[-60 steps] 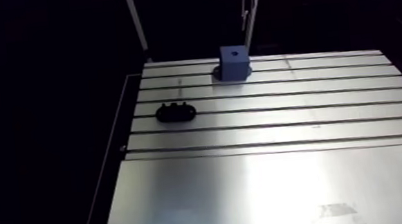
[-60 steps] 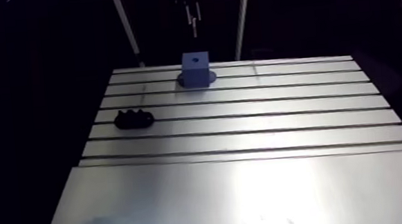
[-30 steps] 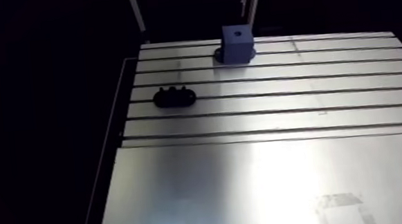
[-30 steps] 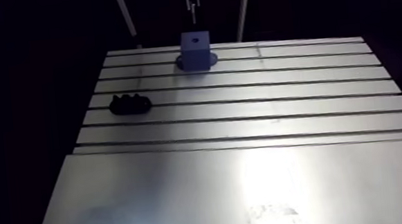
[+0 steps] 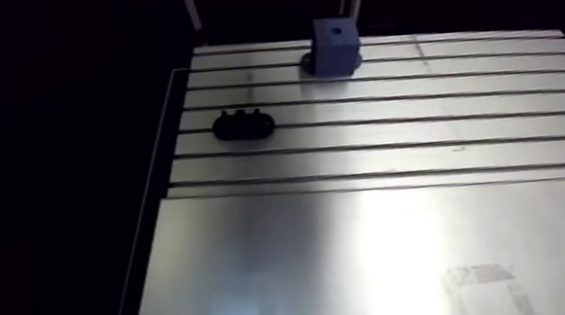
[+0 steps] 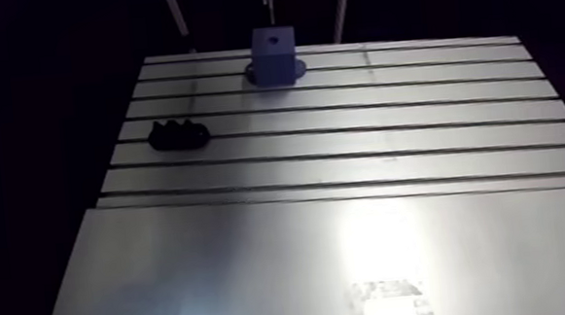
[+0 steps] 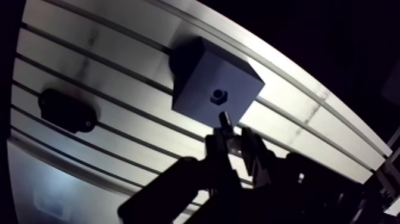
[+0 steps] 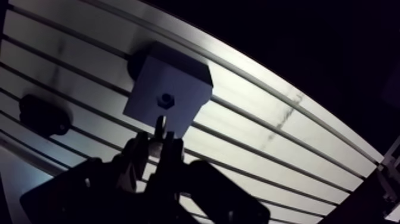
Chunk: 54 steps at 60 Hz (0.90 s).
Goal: Pick up the M10 bolt and insert it into the hex recess until seated.
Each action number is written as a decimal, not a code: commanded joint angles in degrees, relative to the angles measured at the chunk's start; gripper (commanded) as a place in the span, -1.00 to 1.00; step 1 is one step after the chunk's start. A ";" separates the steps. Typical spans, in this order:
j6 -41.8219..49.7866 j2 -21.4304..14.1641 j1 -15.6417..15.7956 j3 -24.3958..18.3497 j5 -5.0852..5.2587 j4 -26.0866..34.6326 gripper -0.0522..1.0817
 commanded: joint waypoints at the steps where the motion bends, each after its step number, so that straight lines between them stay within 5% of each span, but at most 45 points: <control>1: 0.27 0.82 0.00 -0.22 -0.09 -0.28 0.99; 54: 0.98 2.59 0.00 -0.41 0.00 -1.16 0.99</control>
